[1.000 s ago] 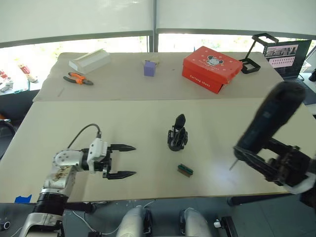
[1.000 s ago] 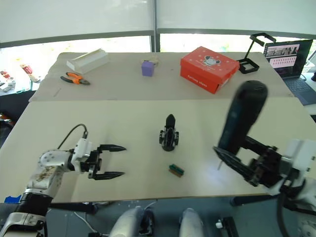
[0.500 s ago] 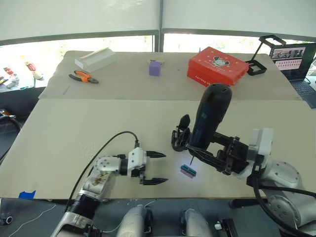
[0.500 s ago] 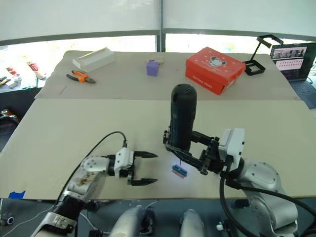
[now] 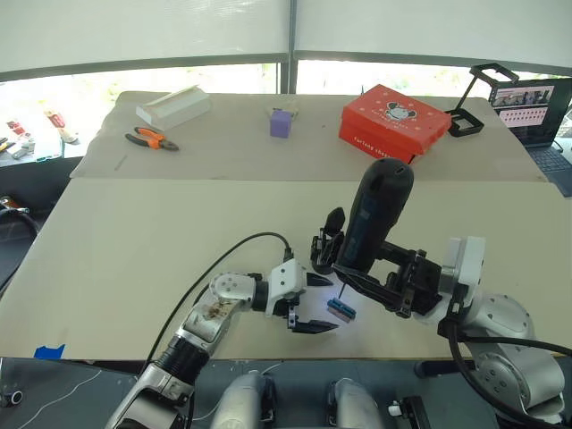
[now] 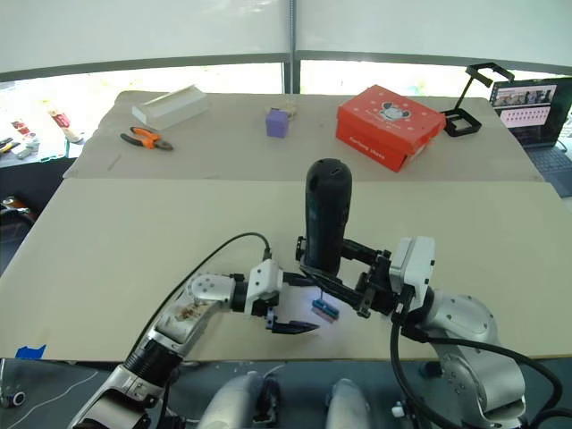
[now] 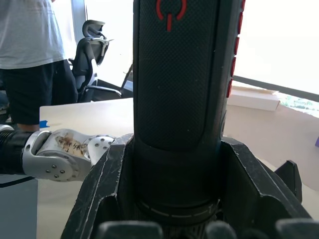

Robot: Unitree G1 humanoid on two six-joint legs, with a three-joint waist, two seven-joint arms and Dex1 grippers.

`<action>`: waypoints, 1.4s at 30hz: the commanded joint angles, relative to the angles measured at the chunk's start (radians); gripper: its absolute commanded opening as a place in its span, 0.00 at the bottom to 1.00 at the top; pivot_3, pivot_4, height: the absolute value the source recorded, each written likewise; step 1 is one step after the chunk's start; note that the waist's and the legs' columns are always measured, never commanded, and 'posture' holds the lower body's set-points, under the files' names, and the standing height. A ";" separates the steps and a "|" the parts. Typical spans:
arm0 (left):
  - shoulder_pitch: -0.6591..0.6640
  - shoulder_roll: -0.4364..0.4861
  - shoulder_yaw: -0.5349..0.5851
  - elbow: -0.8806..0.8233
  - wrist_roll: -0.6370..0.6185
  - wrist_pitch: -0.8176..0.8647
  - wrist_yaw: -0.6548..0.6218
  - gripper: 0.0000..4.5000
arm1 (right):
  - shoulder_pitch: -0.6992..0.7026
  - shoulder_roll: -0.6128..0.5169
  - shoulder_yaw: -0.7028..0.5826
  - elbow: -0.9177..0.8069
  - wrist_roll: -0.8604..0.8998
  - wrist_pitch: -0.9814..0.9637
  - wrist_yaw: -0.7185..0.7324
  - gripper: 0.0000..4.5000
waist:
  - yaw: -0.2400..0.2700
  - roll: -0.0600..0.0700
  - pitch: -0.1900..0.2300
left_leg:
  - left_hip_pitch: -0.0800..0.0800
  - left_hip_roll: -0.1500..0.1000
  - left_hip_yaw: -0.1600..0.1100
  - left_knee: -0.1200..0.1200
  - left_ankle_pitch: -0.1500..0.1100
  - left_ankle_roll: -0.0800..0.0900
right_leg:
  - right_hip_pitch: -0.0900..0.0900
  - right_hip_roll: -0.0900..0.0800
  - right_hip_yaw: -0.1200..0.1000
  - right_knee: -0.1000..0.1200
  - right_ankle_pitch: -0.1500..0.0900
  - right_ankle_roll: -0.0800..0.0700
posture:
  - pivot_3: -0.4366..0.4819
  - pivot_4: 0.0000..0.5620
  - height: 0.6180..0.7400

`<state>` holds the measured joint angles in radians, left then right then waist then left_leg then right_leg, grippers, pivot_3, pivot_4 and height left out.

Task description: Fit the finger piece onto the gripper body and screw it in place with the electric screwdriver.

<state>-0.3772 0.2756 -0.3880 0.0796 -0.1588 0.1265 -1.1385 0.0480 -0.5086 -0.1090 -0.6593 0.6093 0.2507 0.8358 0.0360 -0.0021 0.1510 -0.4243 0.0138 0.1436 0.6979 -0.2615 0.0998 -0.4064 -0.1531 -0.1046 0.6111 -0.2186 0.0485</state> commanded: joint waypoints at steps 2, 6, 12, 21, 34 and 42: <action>-0.002 0.012 -0.008 -0.044 -0.004 0.026 0.012 0.99 | 0.007 -0.009 -0.024 -0.026 0.011 -0.051 0.014 0.43 | -0.001 0.000 0.000 | 0.000 0.000 0.000 0.000 0.000 0.000 | 0.000 0.000 0.000 0.000 0.000 0.000 | 0.48 0.27 1.00; 0.007 0.028 -0.014 -0.043 0.000 0.024 0.014 0.99 | 0.017 -0.010 -0.025 -0.022 0.007 -0.060 0.017 0.43 | -0.004 0.000 0.000 | 0.000 0.001 0.000 0.000 0.000 0.000 | 0.000 0.001 0.000 0.001 0.000 -0.001 | 0.48 0.27 1.00; 0.024 0.048 -0.013 0.004 0.019 -0.035 0.019 0.99 | 0.008 -0.009 -0.025 -0.009 0.005 -0.069 0.014 0.43 | -0.004 0.000 0.000 | 0.000 0.000 0.000 0.000 0.000 -0.001 | 0.000 0.001 0.000 0.000 0.000 -0.001 | 0.48 0.27 1.00; 0.033 0.044 -0.018 0.024 0.024 -0.056 0.030 0.99 | 0.002 -0.011 -0.022 0.000 0.006 -0.075 0.017 0.43 | -0.002 0.000 0.000 | 0.000 0.001 0.000 0.000 0.000 -0.001 | 0.000 0.001 0.000 0.000 0.000 -0.001 | 0.48 0.27 1.00; 0.038 0.035 -0.024 0.063 0.030 -0.090 0.028 0.99 | 0.014 -0.005 -0.012 0.000 0.001 -0.082 0.020 0.43 | 0.001 0.000 0.000 | 0.001 0.000 0.000 0.000 0.000 -0.001 | 0.000 0.001 0.000 0.000 0.000 -0.001 | 0.48 0.27 1.00; 0.041 0.033 -0.023 0.091 0.031 -0.118 0.023 0.99 | 0.018 -0.007 -0.009 0.000 0.000 -0.081 0.018 0.43 | 0.002 0.000 0.000 | 0.001 0.000 0.000 0.001 0.000 0.000 | 0.001 0.001 0.000 0.001 0.000 -0.001 | 0.48 0.27 1.00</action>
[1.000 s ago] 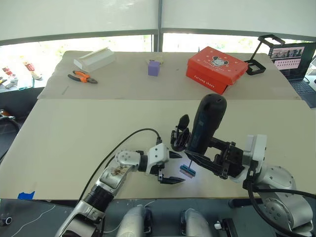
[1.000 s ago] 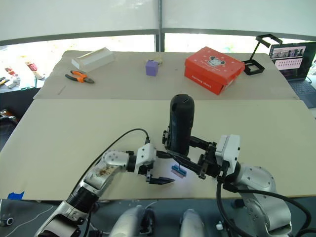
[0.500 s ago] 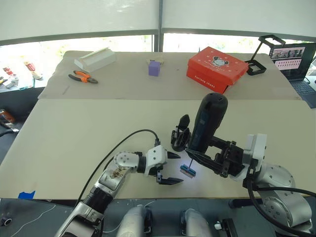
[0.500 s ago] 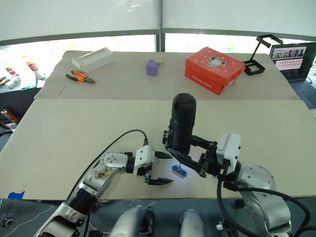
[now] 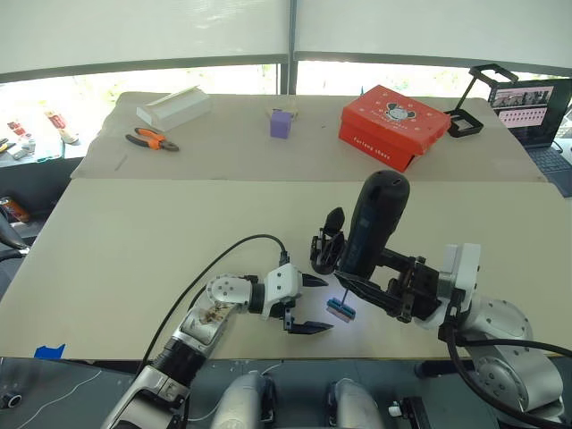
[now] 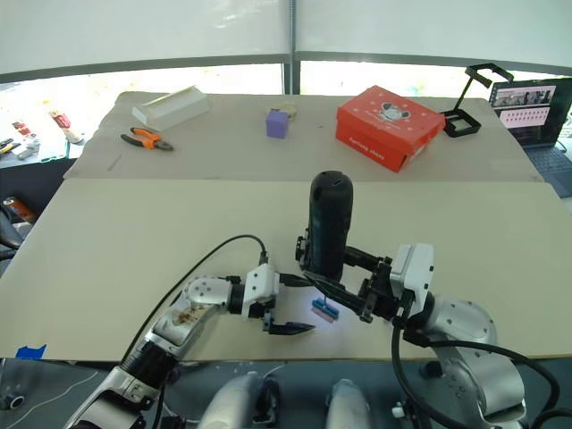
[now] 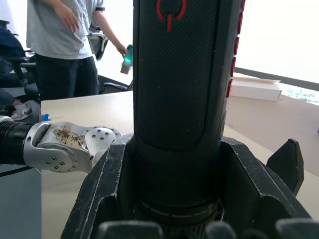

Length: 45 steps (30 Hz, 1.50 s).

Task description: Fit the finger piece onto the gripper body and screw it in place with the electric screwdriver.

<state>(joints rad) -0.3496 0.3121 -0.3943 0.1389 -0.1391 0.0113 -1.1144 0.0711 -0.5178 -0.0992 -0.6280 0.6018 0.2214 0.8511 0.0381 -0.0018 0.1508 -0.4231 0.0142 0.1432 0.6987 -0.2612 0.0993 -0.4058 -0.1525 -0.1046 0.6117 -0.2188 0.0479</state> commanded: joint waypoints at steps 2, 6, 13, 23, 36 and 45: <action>0.013 -0.004 -0.017 0.036 0.012 -0.007 -0.002 0.99 | -0.004 0.001 -0.019 -0.031 0.008 -0.051 0.003 0.43 | 0.000 0.000 0.000 | 0.000 0.000 0.000 0.000 0.000 0.000 | 0.000 0.000 0.000 0.000 0.000 0.000 | 0.48 0.27 1.00; 0.016 -0.006 -0.017 0.042 0.013 -0.015 -0.003 0.99 | -0.002 0.001 -0.019 -0.031 0.009 -0.049 0.002 0.43 | 0.000 0.000 0.000 | 0.001 0.000 0.000 0.000 0.000 0.000 | 0.000 0.000 0.000 0.000 0.000 0.000 | 0.48 0.27 1.00; 0.023 -0.005 -0.018 0.046 0.013 -0.024 -0.003 0.99 | -0.002 0.002 -0.019 -0.026 0.004 -0.052 0.001 0.43 | 0.000 0.000 0.000 | 0.001 0.000 0.000 0.000 0.000 0.000 | 0.000 0.000 0.000 0.000 0.000 0.000 | 0.48 0.27 1.00; 0.024 -0.005 -0.020 0.045 0.012 -0.026 -0.006 0.99 | -0.011 0.000 -0.022 -0.019 0.004 -0.051 0.000 0.43 | 0.000 0.000 0.000 | 0.001 0.000 0.000 0.000 0.000 0.000 | 0.000 0.000 0.000 0.000 0.000 0.000 | 0.48 0.27 1.00; 0.030 -0.008 -0.022 0.039 0.012 -0.021 -0.005 0.99 | -0.013 -0.005 -0.015 -0.011 -0.004 -0.042 0.000 0.43 | 0.000 0.000 0.000 | 0.001 0.000 0.000 0.000 0.000 0.000 | 0.000 0.000 0.000 0.000 0.000 0.000 | 0.48 0.27 1.00; 0.024 -0.011 -0.019 0.042 0.012 -0.019 -0.002 0.99 | 0.007 -0.006 -0.003 -0.007 -0.007 -0.031 0.001 0.43 | 0.000 0.000 -0.001 | 0.002 0.000 0.000 0.000 0.000 0.000 | 0.000 0.000 0.000 0.000 0.000 0.000 | 0.48 0.27 1.00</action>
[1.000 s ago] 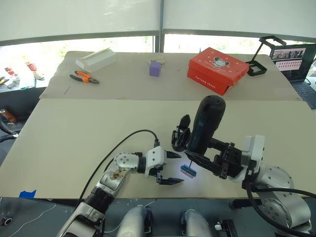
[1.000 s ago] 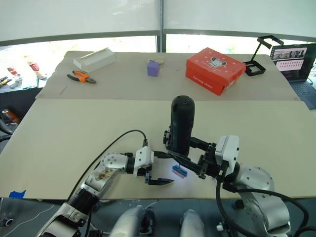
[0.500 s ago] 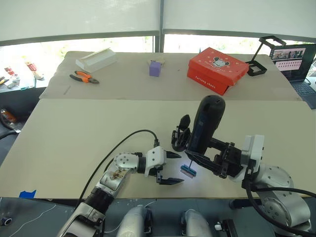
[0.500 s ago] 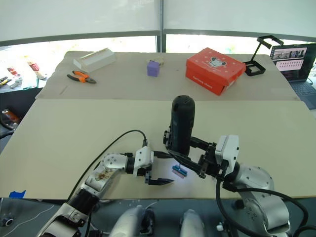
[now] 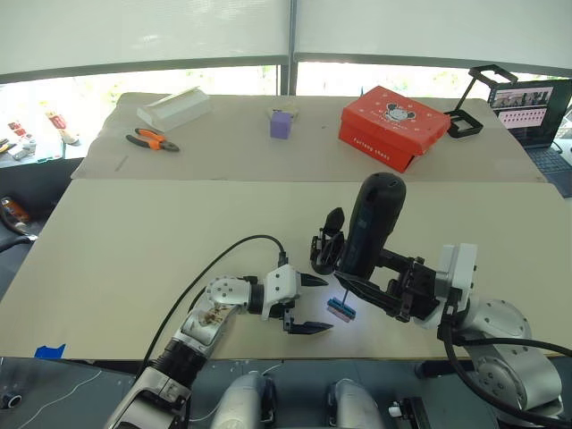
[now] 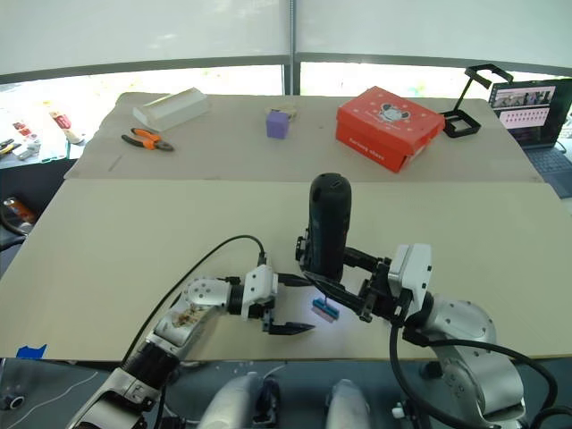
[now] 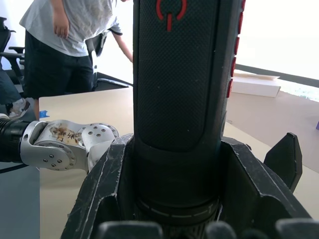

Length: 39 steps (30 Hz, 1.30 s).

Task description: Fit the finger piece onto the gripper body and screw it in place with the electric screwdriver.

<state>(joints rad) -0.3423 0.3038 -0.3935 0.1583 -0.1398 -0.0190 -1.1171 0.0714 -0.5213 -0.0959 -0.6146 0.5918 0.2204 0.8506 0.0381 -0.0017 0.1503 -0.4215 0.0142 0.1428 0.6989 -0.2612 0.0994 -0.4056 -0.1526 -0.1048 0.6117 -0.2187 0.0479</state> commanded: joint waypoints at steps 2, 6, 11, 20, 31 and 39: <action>0.016 -0.002 -0.019 0.025 0.012 0.011 0.001 0.99 | 0.009 0.001 -0.003 -0.018 -0.001 -0.034 -0.001 0.43 | 0.000 0.000 0.000 | 0.001 0.000 0.000 0.000 0.000 0.000 | 0.000 0.000 0.000 0.000 0.000 0.000 | 0.48 0.27 1.00; 0.016 -0.002 -0.017 0.026 0.011 0.007 0.000 0.99 | 0.012 0.000 0.000 -0.018 0.000 -0.040 -0.005 0.43 | 0.000 0.000 0.000 | 0.001 0.000 0.000 0.000 0.000 0.000 | 0.000 0.000 0.000 0.000 0.000 0.000 | 0.48 0.27 1.00; 0.014 -0.008 -0.003 0.031 0.000 -0.014 -0.002 0.99 | 0.008 -0.006 -0.025 -0.032 0.027 -0.041 -0.010 0.43 | 0.000 0.000 0.000 | 0.001 0.000 0.000 0.000 0.000 0.000 | 0.000 0.000 0.000 0.000 0.000 0.000 | 0.48 0.27 1.00; 0.011 0.007 0.053 0.001 -0.063 -0.045 -0.033 0.99 | -0.016 -0.039 -0.099 -0.091 0.128 0.005 -0.053 0.43 | -0.002 0.000 0.000 | -0.001 0.000 0.000 0.000 0.000 0.000 | 0.000 0.000 0.000 0.001 0.000 0.000 | 0.48 0.27 1.00; 0.005 0.048 0.127 -0.079 -0.189 0.029 -0.078 0.99 | -0.054 -0.123 -0.207 -0.140 0.262 0.078 -0.116 0.43 | -0.003 0.000 0.000 | -0.002 0.000 0.000 0.000 0.000 0.000 | 0.000 0.000 0.000 0.000 0.000 0.000 | 0.48 0.27 1.00; 0.007 0.070 0.254 -0.193 -0.393 0.146 -0.119 0.99 | -0.142 -0.230 -0.310 -0.140 0.373 0.138 -0.164 0.43 | -0.009 0.000 0.000 | -0.002 0.000 0.000 0.000 0.000 0.000 | 0.000 0.000 0.000 0.001 0.000 0.000 | 0.48 0.27 1.00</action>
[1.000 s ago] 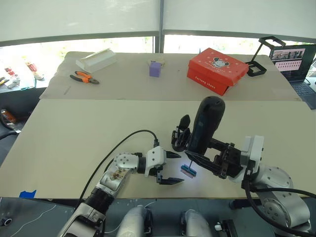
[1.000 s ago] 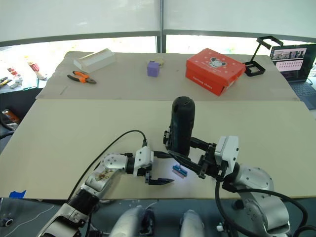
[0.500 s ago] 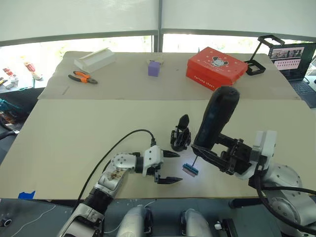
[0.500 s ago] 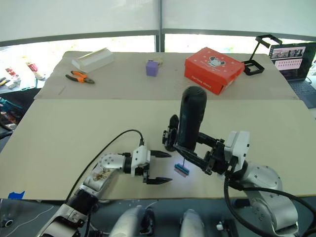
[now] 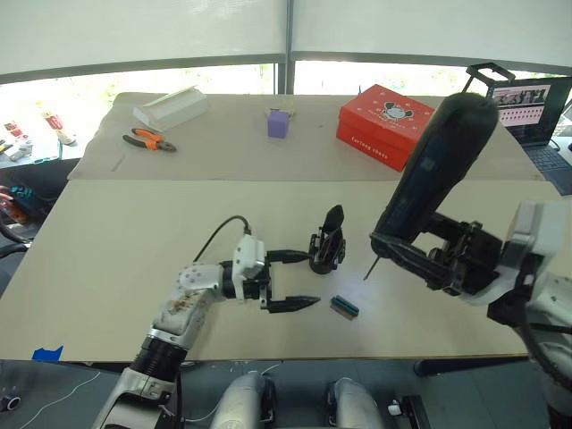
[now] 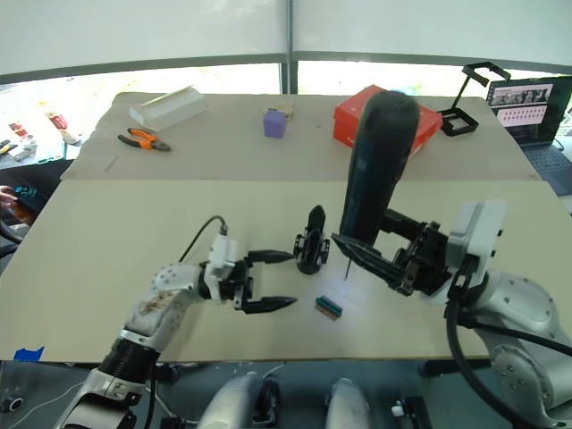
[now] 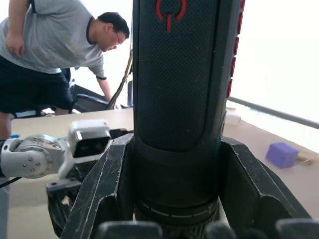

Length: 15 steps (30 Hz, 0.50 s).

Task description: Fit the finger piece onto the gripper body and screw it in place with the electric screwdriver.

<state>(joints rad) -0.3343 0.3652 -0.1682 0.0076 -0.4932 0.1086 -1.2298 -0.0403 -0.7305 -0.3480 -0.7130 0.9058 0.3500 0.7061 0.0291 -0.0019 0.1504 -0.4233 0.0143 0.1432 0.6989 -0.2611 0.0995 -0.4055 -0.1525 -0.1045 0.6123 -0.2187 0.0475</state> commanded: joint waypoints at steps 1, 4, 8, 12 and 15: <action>-0.001 0.013 0.041 -0.048 -0.048 0.021 -0.005 0.99 | -0.042 -0.034 -0.068 -0.039 0.072 0.015 -0.024 0.43 | -0.001 0.000 0.000 | 0.000 0.000 0.000 0.000 0.000 0.000 | 0.000 0.000 0.000 0.000 0.000 0.000 | 0.48 0.27 1.00; -0.002 0.031 0.073 -0.062 -0.064 0.024 -0.007 0.99 | -0.093 -0.071 -0.087 -0.029 0.112 0.041 -0.039 0.43 | -0.004 0.000 0.000 | 0.000 0.000 0.000 0.000 0.000 0.000 | 0.000 0.000 0.000 0.000 0.000 0.000 | 0.48 0.27 1.00; 0.016 0.069 0.094 -0.075 -0.066 0.026 -0.025 0.99 | -0.157 -0.096 -0.080 -0.014 0.150 0.065 -0.058 0.43 | -0.007 0.000 0.000 | 0.000 0.000 0.000 0.000 0.000 0.000 | 0.000 0.001 0.000 0.000 0.000 0.000 | 0.48 0.27 1.00; 0.033 0.097 0.121 -0.065 -0.067 0.015 -0.031 0.99 | -0.238 -0.105 -0.061 0.001 0.186 0.086 -0.081 0.43 | -0.011 0.000 0.000 | 0.000 0.000 0.001 0.000 0.000 0.000 | 0.000 0.001 0.000 -0.001 0.000 0.000 | 0.48 0.27 1.00; 0.037 0.109 0.148 -0.040 -0.057 0.000 -0.022 0.99 | -0.317 -0.102 -0.032 0.016 0.213 0.109 -0.095 0.43 | -0.015 0.000 0.000 | 0.000 0.000 0.001 0.000 0.000 0.000 | 0.000 0.001 0.000 0.000 0.000 0.000 | 0.48 0.27 1.00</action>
<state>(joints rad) -0.2947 0.4677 -0.0487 -0.0254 -0.5435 0.1297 -1.2551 -0.3199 -0.8200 -0.3658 -0.6834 1.0785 0.4615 0.6256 0.0140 -0.0020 0.1506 -0.4235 0.0142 0.1439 0.6988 -0.2609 0.0992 -0.4056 -0.1516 -0.1044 0.6121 -0.2186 0.0475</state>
